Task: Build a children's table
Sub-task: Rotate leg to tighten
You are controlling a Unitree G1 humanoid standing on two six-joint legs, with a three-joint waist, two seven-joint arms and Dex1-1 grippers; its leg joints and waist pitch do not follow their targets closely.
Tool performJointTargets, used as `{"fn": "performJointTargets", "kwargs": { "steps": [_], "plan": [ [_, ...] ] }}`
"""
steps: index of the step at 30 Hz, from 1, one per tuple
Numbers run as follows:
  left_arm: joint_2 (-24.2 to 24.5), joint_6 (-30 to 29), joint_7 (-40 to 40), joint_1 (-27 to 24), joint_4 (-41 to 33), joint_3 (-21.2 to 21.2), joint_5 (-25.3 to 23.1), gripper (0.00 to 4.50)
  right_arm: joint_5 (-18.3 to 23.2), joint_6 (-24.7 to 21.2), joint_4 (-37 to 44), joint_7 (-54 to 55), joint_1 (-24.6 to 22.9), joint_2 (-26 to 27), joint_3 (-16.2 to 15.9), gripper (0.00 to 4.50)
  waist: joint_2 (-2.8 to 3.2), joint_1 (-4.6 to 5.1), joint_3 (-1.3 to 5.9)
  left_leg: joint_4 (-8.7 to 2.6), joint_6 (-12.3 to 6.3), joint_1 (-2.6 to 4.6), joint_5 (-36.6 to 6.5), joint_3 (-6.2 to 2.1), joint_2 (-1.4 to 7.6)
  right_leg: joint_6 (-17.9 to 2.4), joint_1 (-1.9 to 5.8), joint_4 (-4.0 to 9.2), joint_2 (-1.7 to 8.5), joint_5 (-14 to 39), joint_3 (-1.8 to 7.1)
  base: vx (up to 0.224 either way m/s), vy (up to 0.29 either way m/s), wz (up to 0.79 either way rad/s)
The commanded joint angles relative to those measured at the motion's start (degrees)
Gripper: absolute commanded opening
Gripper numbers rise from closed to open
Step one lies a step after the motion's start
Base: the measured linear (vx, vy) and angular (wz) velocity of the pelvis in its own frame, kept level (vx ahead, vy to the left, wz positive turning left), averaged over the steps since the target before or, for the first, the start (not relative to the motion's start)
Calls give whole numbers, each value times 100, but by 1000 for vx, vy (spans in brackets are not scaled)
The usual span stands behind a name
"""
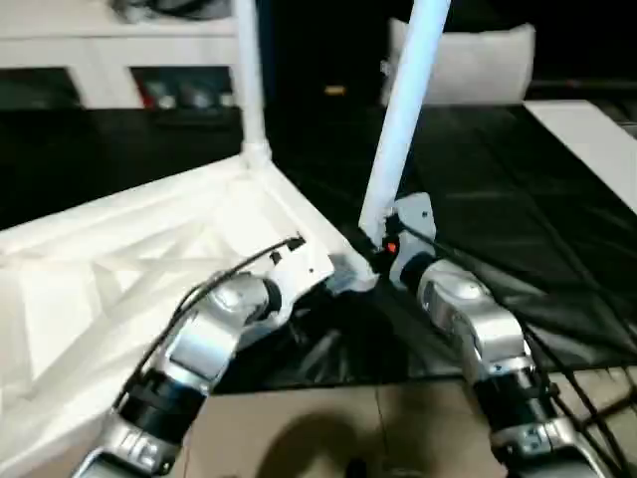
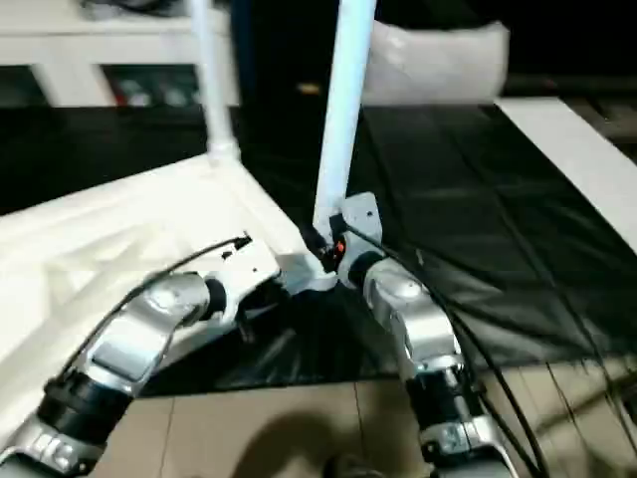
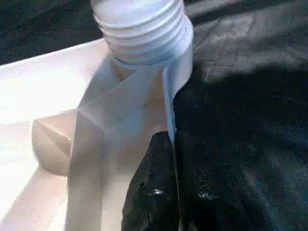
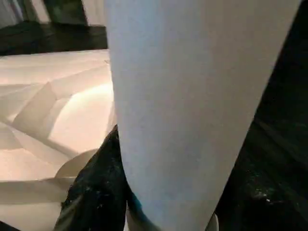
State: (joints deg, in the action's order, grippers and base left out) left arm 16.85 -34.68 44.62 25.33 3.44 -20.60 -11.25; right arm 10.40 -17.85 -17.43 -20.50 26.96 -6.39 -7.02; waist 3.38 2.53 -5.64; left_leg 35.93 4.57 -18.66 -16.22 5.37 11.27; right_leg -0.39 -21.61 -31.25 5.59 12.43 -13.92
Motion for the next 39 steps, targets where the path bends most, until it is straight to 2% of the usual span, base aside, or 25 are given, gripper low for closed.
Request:
{"fn": "performJointTargets", "kwargs": {
  "steps": [1, 2, 3, 4, 5, 6, 7, 8, 9, 10, 11, 12, 13, 14, 15, 17, 18, 20, 22, 24, 25, 27, 31, 36, 39],
  "plan": [
    [45, 63, 15, -7, 13, -147, -48, 0, -140, -265, -628, 2, -323, -113, 117, 189, 166, -42, 211, -1064, -171, -85, -4101, -251, 524, -313, 299, -377, 245, 232, 736, 0, 0, 0],
    [49, 106, -10, -1, 41, -127, -40, 0, -118, -245, -624, -24, -326, -112, 126, 189, -89, -127, 125, -942, -45, 90, -4021, -118, 259, -198, 169, 150, 289, 1896, 780, 0, 0, 0],
    [44, 186, -60, 11, 95, -86, -27, 0, -114, -219, -628, -27, -322, -116, 136, 245, -241, -86, -8, 90, -38, 890, -2618, 304, -381, 429, -733, 1338, 295, 5190, 345, 55, -69, 35],
    [44, 187, -61, 11, 96, -85, -27, 0, -114, -219, -628, -27, -322, -116, 137, 245, -241, -86, -8, 90, -38, 890, -2618, 304, -381, 429, -733, 1338, 295, 5190, 345, 53, -61, 0],
    [34, 277, -94, 20, 147, -37, 19, 0, -123, -163, -648, -27, -314, -126, 140, 259, 35, 87, 205, -179, -159, 386, -2322, 133, -66, 875, 181, 1106, 372, 4634, -243, 53, -61, 0],
    [35, 293, -98, 30, 171, -12, 39, 0, -105, -130, -659, -75, -309, -132, 142, 259, 113, 22, 192, -666, -202, -188, -3122, -119, 371, 661, 744, 50, 416, 3190, 103, 84, 60, -43],
    [37, 309, -92, 29, 188, 14, 36, 0, -88, -86, -663, -137, -308, -142, 137, 265, 173, -107, 223, -1027, -276, -190, -3644, -290, 570, 12, 608, -501, 348, 570, 802, 89, 75, -25],
    [41, 314, -86, 29, 192, 19, 34, 0, -84, -71, -659, -157, -309, -146, 132, 287, 41, -69, 292, -1034, -205, 10, -3675, -314, 578, -90, 515, -466, 438, 505, 905, 89, 75, -25],
    [56, 335, -74, 31, 212, 27, 29, 0, -78, -30, -641, -197, -315, -156, 122, 287, -352, -249, 77, -36, -54, 688, -1898, 270, -415, 617, -498, 1066, 334, 5145, 684, 69, -45, 24],
    [112, 395, -62, 42, 271, 24, 55, 0, -56, 16, -614, -284, -325, -190, 96, 297, -302, -218, 181, 14, -355, 506, -941, 252, -453, 446, -189, 984, 613, 5808, 784, 92, -61, 28],
    [119, 402, -61, 44, 278, 23, 59, 0, -53, 21, -611, -294, -326, -194, 94, 306, -310, -215, 171, -146, -446, 218, -862, 185, -327, 507, 92, 883, 651, 5538, 734, 92, -61, 28],
    [153, 442, -54, 50, 310, 16, 76, 0, -36, 73, -581, -359, -349, -213, 93, 315, -231, -262, 338, -366, -463, 14, -558, 100, -208, 486, 376, 671, 598, 4694, 765, 135, 20, -22],
    [182, 474, -47, 59, 344, 21, 94, 0, -9, 70, -532, -430, -379, -238, 96, 325, -167, -338, 384, -554, -496, -99, -52, -48, 32, 210, 396, 464, 497, 2979, 824, 131, 42, -16],
    [206, 506, -37, 71, 379, 34, 106, 0, 7, 82, -487, -485, -407, -265, 102, 325, -81, -372, 446, -552, -475, 27, 489, -38, 117, -436, 251, 288, 447, 1422, 903, 131, 42, -16],
    [223, 534, -29, 80, 410, 45, 113, 0, 18, 106, -458, -527, -426, -288, 105, 325, -105, -352, 446, -565, -498, 20, 514, -8, 126, -696, 220, 235, 409, 985, 919, 52, 20, 15],
    [297, 649, -16, 131, 548, 68, 152, 0, 66, 256, -371, -700, -492, -379, 129, 355, -187, -309, 450, -593, -499, -74, 72, 35, 90, -1115, 243, 213, 368, 1277, 965, 0, 0, 0],
    [304, 660, -9, 136, 561, 70, 156, 0, 79, 285, -347, -751, -509, -399, 126, 355, -187, -304, 477, -582, -533, -110, 172, 31, 89, -1175, 274, 182, 370, 1151, 972, 0, 0, 0],
    [347, 723, 23, 161, 625, 77, 165, 0, 102, 422, -179, -1008, -619, -541, 84, 389, -179, -325, 541, -495, -787, -132, 879, 36, 85, -1452, 257, 73, 372, 252, 976, 0, 0, 0],
    [375, 761, 32, 173, 656, 70, 186, 0, 108, 476, -102, -1129, -673, -609, 66, 402, -210, -344, 554, -459, -1023, -165, 1192, 50, 65, -1561, 271, 31, 380, -94, 973, 0, 0, 0],
    [435, 849, 95, 205, 725, 43, 205, 0, 158, 537, 84, -1370, -798, -771, 55, 409, -210, -368, 536, -457, -1139, -163, 1062, 78, 63, -1549, 265, 81, 391, 223, 963, 0, 0, 0],
    [490, 963, 194, 234, 791, 13, 228, 0, 223, 581, 235, -1565, -894, -904, 84, 433, -227, -392, 512, -470, -1102, -176, 773, 103, 49, -1399, 275, 166, 385, 809, 949, 0, 0, 0],
    [541, 1110, 297, 268, 880, -14, 244, 0, 269, 630, 339, -1726, -953, -1022, 118, 441, -234, -397, 508, -484, -1002, -182, 594, 111, 61, -1217, 276, 197, 382, 1203, 940, 0, 0, 0],
    [761, 1766, 832, 388, 1214, -185, 336, 0, 422, 808, 563, -2269, -1052, -1391, 233, 449, -238, -406, 495, -496, -891, -158, 342, 137, 66, -1017, 243, 256, 363, 1560, 934, 0, 0, 0],
    [992, 2347, 1548, 466, 1375, -419, 433, 0, 489, 929, 770, -2983, -1080, -1847, 170, 449, -224, -484, 514, -483, -892, -140, 479, 162, 93, -1018, 233, 208, 348, 1358, 949, 0, 0, 0],
    [1100, 2643, 1908, 547, 1480, -587, 421, 0, 487, 898, 784, -3255, -989, -2043, 118, 449, -209, -520, 530, -476, -947, -122, 633, 159, 120, -1180, 225, 160, 337, 1040, 939, 0, 0, 0]
  ]
}}
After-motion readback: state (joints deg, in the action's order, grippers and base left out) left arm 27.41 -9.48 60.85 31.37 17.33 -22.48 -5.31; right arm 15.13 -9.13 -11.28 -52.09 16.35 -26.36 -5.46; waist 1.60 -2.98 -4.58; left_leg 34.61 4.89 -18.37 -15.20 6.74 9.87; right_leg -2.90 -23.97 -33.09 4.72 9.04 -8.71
